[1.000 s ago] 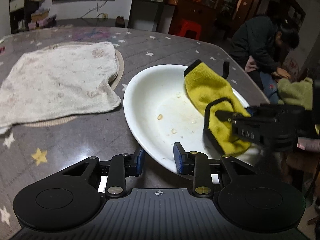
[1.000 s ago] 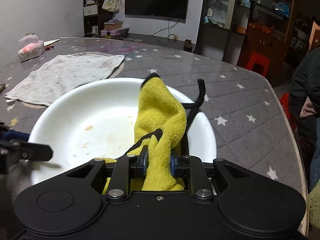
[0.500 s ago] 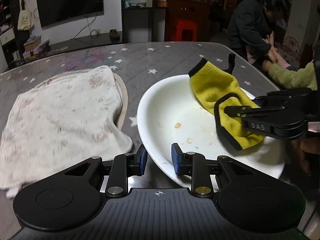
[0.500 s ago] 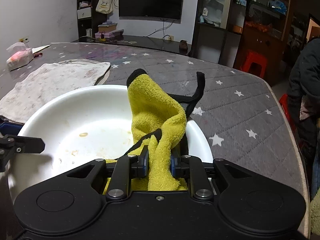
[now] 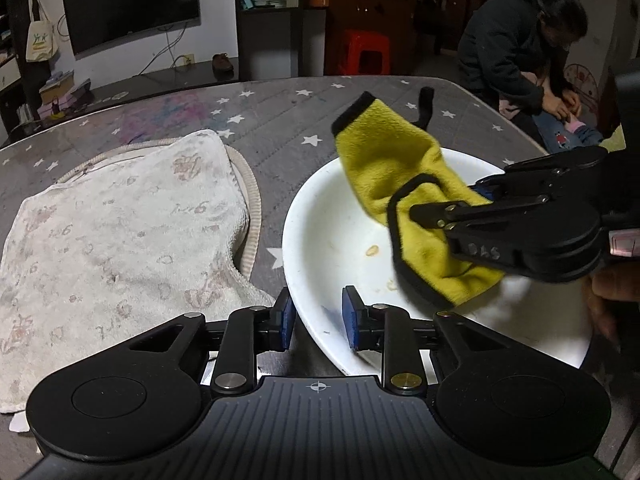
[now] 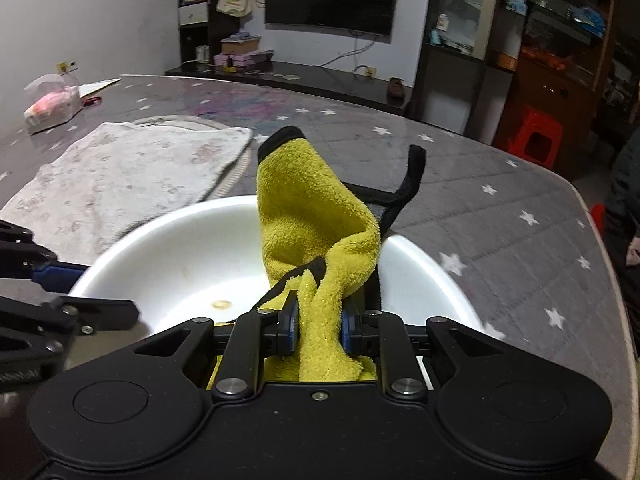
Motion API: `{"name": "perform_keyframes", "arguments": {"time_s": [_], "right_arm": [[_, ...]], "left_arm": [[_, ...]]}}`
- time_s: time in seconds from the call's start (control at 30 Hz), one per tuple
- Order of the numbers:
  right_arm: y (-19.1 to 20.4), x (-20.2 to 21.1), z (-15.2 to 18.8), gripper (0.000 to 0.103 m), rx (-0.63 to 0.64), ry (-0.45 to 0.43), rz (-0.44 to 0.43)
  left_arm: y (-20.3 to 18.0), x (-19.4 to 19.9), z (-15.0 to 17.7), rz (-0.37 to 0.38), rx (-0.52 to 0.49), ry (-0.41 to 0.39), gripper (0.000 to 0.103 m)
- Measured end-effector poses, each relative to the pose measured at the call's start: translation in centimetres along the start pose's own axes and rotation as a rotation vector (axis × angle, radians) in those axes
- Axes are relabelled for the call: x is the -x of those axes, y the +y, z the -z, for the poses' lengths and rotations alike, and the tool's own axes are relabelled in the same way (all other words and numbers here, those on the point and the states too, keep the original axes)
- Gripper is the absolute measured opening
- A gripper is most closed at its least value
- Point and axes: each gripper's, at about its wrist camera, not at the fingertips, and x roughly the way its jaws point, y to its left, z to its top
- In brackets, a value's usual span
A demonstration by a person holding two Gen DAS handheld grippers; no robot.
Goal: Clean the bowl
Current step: 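Rub the yellow cloth around the bowl's inner wall with the right tool while the left tool holds the rim, then keep wiping the bowl's inner floor with the right tool while the left tool holds the rim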
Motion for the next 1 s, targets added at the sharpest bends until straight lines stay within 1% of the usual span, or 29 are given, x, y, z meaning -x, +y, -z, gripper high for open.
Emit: {"name": "perform_keyframes", "arguments": {"time_s": [0.17, 0.3, 0.5, 0.57, 0.7, 0.8, 1.0], "right_arm": [[0.9, 0.8, 0.4, 0.021, 0.01, -0.001, -0.031], [1.4, 2.0, 1.5, 0.021, 0.008, -0.004, -0.05], [2.0, 3.9, 2.7, 0.021, 0.009, -0.003, -0.059], [2.0, 4.5, 3.1, 0.021, 0.013, 0.002, -0.053], [1.9, 5.1, 3.3, 0.021, 0.021, 0.016, -0.033], [1.7, 5.4, 3.4, 0.021, 0.033, 0.027, -0.007], [0.5, 5.3, 3.4, 0.021, 0.037, 0.041, 0.047]], "left_arm": [[-0.2, 0.6, 0.4, -0.003, 0.008, -0.008, 0.026], [-0.2, 1.1, 0.8, -0.008, 0.011, -0.02, 0.027], [-0.8, 2.8, 1.4, -0.026, 0.005, -0.045, 0.027], [-0.9, 3.3, 1.6, -0.026, 0.009, -0.049, 0.029], [-1.0, 4.1, 2.2, -0.03, 0.032, -0.051, 0.039], [-1.2, 4.9, 2.6, -0.022, 0.04, -0.054, 0.039], [-1.6, 5.1, 3.0, -0.011, 0.046, -0.052, 0.042]]}}
